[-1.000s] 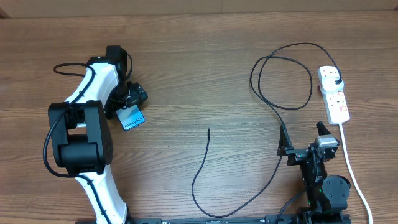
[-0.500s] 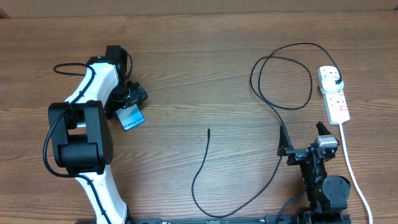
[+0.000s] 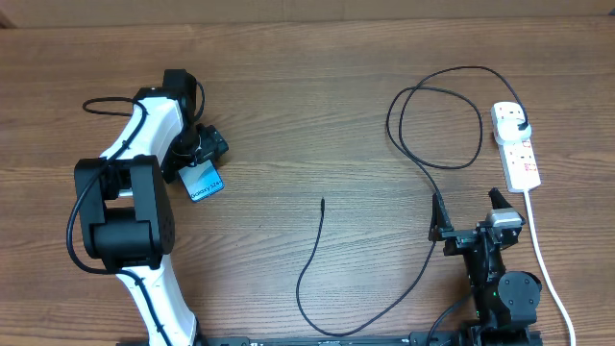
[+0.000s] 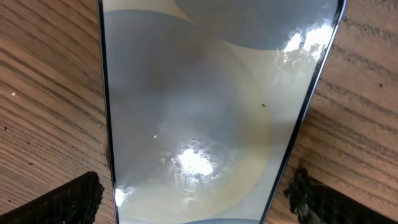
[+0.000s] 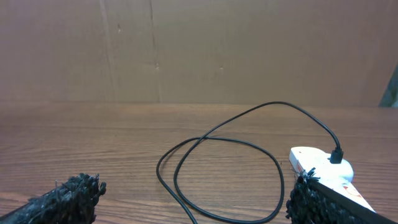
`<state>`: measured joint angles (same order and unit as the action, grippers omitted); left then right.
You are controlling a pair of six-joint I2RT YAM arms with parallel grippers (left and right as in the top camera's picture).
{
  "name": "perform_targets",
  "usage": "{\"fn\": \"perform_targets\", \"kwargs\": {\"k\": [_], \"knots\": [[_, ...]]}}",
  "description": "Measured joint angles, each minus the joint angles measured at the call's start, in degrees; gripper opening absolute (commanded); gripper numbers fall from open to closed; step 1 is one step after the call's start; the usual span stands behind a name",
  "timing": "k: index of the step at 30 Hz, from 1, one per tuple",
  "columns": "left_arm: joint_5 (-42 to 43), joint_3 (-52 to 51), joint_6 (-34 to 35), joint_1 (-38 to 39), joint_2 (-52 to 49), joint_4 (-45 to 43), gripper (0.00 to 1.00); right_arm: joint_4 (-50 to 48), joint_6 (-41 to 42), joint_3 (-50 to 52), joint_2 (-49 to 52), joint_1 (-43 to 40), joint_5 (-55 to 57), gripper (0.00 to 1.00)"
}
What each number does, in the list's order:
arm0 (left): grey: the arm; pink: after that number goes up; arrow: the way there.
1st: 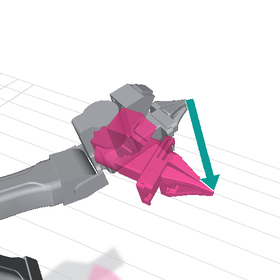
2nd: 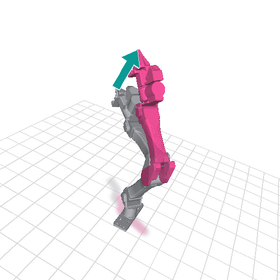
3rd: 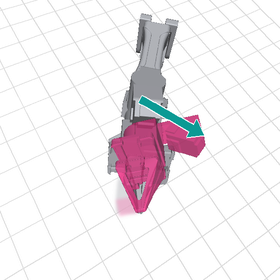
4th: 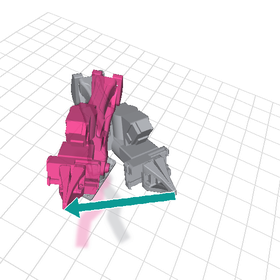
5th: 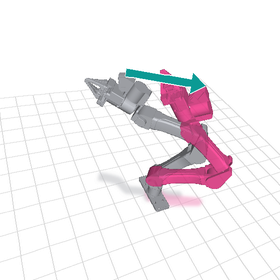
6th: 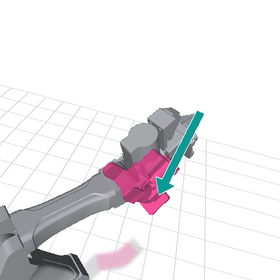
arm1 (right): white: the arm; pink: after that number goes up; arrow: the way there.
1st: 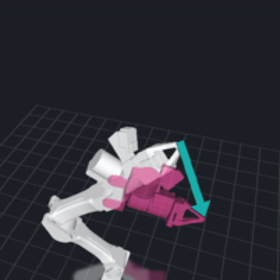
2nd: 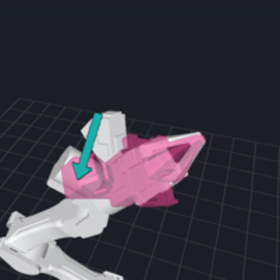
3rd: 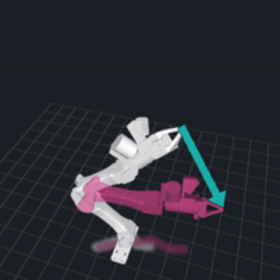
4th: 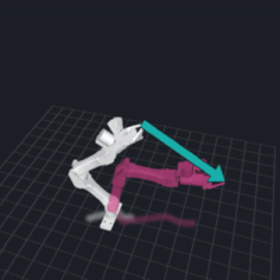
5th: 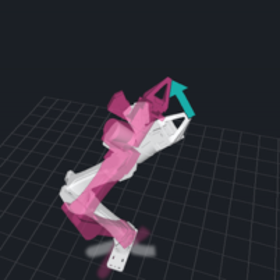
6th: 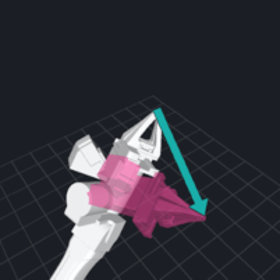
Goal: Plug charger to phone and switch on socket
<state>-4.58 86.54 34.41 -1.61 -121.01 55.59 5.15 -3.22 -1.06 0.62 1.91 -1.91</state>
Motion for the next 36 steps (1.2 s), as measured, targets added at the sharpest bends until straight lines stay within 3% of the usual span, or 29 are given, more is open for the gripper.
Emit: {"fn": "perform_targets", "kwargs": {"k": [36], "knots": [[0.0, 0.0, 0.0, 0.0, 0.0, -1.01, 1.0, 0.0, 0.0, 0.0, 0.0, 0.0, 0.0, 1.0]]}}
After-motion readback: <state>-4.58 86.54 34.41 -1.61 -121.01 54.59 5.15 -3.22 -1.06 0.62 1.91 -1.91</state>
